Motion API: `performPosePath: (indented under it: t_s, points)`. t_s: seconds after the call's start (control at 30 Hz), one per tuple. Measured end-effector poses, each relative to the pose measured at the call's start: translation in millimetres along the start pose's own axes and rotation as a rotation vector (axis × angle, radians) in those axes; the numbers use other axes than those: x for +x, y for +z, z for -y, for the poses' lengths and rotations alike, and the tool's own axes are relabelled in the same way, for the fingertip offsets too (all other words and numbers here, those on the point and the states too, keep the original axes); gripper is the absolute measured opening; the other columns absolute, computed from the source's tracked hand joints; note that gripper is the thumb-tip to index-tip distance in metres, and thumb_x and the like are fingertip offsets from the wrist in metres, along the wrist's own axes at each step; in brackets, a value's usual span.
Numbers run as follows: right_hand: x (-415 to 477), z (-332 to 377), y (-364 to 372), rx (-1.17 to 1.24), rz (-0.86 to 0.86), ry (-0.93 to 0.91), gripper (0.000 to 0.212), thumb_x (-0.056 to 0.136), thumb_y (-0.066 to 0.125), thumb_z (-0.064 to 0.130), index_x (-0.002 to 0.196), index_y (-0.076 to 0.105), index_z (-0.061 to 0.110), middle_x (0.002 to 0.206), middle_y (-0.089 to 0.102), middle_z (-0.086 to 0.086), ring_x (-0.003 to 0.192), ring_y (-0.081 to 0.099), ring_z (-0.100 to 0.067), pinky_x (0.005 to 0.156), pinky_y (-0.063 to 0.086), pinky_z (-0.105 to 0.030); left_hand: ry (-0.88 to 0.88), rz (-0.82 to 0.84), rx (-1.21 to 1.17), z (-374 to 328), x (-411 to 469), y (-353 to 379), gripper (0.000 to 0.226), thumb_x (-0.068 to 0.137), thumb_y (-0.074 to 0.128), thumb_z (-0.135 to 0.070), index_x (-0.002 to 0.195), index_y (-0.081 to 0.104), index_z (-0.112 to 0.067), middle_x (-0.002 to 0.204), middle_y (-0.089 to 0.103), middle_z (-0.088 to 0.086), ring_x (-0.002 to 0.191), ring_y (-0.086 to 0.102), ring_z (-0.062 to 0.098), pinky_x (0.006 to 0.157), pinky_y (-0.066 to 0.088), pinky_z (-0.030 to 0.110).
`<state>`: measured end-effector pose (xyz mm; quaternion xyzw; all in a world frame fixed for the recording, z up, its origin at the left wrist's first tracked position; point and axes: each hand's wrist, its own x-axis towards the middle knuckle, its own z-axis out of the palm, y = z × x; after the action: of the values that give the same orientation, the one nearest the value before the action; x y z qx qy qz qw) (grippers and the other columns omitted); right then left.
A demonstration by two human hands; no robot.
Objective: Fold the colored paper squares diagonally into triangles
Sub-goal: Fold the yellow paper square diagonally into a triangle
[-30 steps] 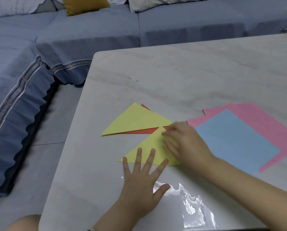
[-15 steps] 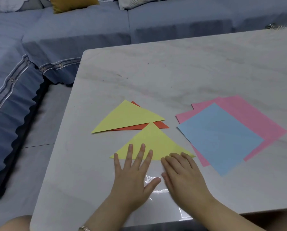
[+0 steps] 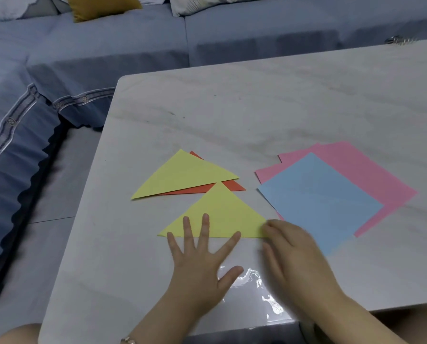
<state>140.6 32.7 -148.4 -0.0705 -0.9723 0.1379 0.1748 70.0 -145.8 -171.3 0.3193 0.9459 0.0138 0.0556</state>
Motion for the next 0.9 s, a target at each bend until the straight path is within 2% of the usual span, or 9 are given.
performPosePath:
  t_s: [0.13, 0.27, 0.37, 0.43, 0.53, 0.73, 0.77, 0.83, 0.9]
  points:
    - [-1.9, 19.9, 24.0, -0.003, 0.092, -0.042, 0.043, 0.091, 0.032, 0.032, 0.101, 0.068, 0.010, 0.101, 0.067, 0.000, 0.095, 0.063, -0.017, 0.084, 0.045, -0.022, -0.007, 0.029, -0.012, 3.4, -1.1, -6.8, 0.052, 0.093, 0.009, -0.059, 0.136, 0.035, -0.044, 0.140, 0.045, 0.015, 0.130, 0.030, 0.041, 0.095, 0.017, 0.061]
    - [-7.0, 20.5, 29.2, -0.012, 0.032, -0.025, 0.058, 0.097, 0.015, 0.032, 0.103, 0.067, 0.006, 0.098, 0.066, -0.004, 0.101, 0.048, -0.018, 0.091, 0.034, -0.031, -0.038, 0.000, -0.053, 22.5, -12.1, -12.8, 0.055, 0.097, 0.009, -0.048, 0.120, 0.055, -0.029, 0.129, 0.058, 0.006, 0.121, 0.053, 0.032, 0.096, 0.034, 0.058]
    - [-6.8, 20.4, 29.6, -0.011, 0.005, -0.035, 0.047, 0.095, 0.026, 0.028, 0.101, 0.067, 0.005, 0.095, 0.066, -0.005, 0.098, 0.046, -0.019, 0.088, 0.034, -0.030, -0.109, -0.046, -0.046, 39.0, -20.2, -19.6, 0.062, 0.097, 0.013, -0.045, 0.108, 0.068, -0.022, 0.123, 0.062, 0.009, 0.114, 0.058, 0.031, 0.093, 0.029, 0.054]
    - [-6.4, 19.6, 29.4, -0.011, -0.004, -0.043, 0.038, 0.087, 0.038, 0.024, 0.100, 0.067, 0.004, 0.094, 0.066, -0.006, 0.097, 0.047, -0.019, 0.086, 0.035, -0.029, -0.201, -0.065, -0.067, 49.2, -24.3, -24.1, 0.064, 0.097, 0.014, -0.045, 0.100, 0.072, -0.018, 0.120, 0.064, 0.011, 0.110, 0.061, 0.031, 0.092, 0.030, 0.052]
    - [-5.7, 18.4, 29.5, -0.012, -0.008, -0.054, 0.036, 0.083, 0.041, 0.024, 0.099, 0.067, 0.005, 0.093, 0.066, -0.006, 0.094, 0.047, -0.020, 0.083, 0.035, -0.027, -0.326, -0.068, -0.086, 64.0, -31.2, -29.5, 0.069, 0.096, 0.011, -0.047, 0.095, 0.074, -0.018, 0.120, 0.064, 0.012, 0.108, 0.062, 0.030, 0.091, 0.037, 0.051]
    - [-4.1, 19.4, 27.7, 0.000, -0.052, -0.058, 0.036, 0.082, 0.041, 0.024, 0.096, 0.068, 0.004, 0.091, 0.066, -0.006, 0.094, 0.047, -0.020, 0.082, 0.035, -0.027, -0.513, -0.195, -0.149, 67.3, -22.8, -41.1, 0.048, 0.083, 0.034, -0.038, 0.072, 0.073, -0.014, 0.104, 0.070, 0.012, 0.100, 0.064, 0.031, 0.090, 0.043, 0.050]
    - [-3.9, 19.8, 26.7, 0.007, -0.048, -0.057, 0.036, 0.082, 0.041, 0.024, 0.096, 0.068, 0.004, 0.090, 0.066, -0.006, 0.092, 0.048, -0.020, 0.081, 0.035, -0.026, -0.536, -0.222, -0.205, 64.8, -17.4, -45.5, 0.046, 0.084, 0.035, -0.040, 0.078, 0.072, -0.013, 0.103, 0.070, 0.009, 0.098, 0.063, 0.031, 0.090, 0.043, 0.046]
    - [-3.5, 20.1, 23.8, 0.021, -0.025, -0.048, 0.034, 0.082, 0.041, 0.024, 0.094, 0.068, 0.006, 0.088, 0.064, -0.004, 0.086, 0.052, -0.021, 0.076, 0.037, -0.024, -0.566, -0.213, -0.363, 57.4, -2.7, -55.9, 0.040, 0.088, 0.047, -0.043, 0.110, 0.062, -0.015, 0.110, 0.065, 0.002, 0.103, 0.057, 0.026, 0.090, 0.042, 0.038]
    - [-3.6, 19.7, 21.0, 0.024, 0.007, -0.037, 0.032, 0.081, 0.041, 0.025, 0.091, 0.067, 0.009, 0.084, 0.062, -0.001, 0.079, 0.057, -0.022, 0.067, 0.043, -0.023, -0.547, -0.135, -0.431, 49.7, 13.9, -60.0, 0.055, 0.083, 0.057, -0.048, 0.128, 0.046, -0.019, 0.112, 0.059, -0.002, 0.106, 0.053, 0.021, 0.087, 0.042, 0.034]
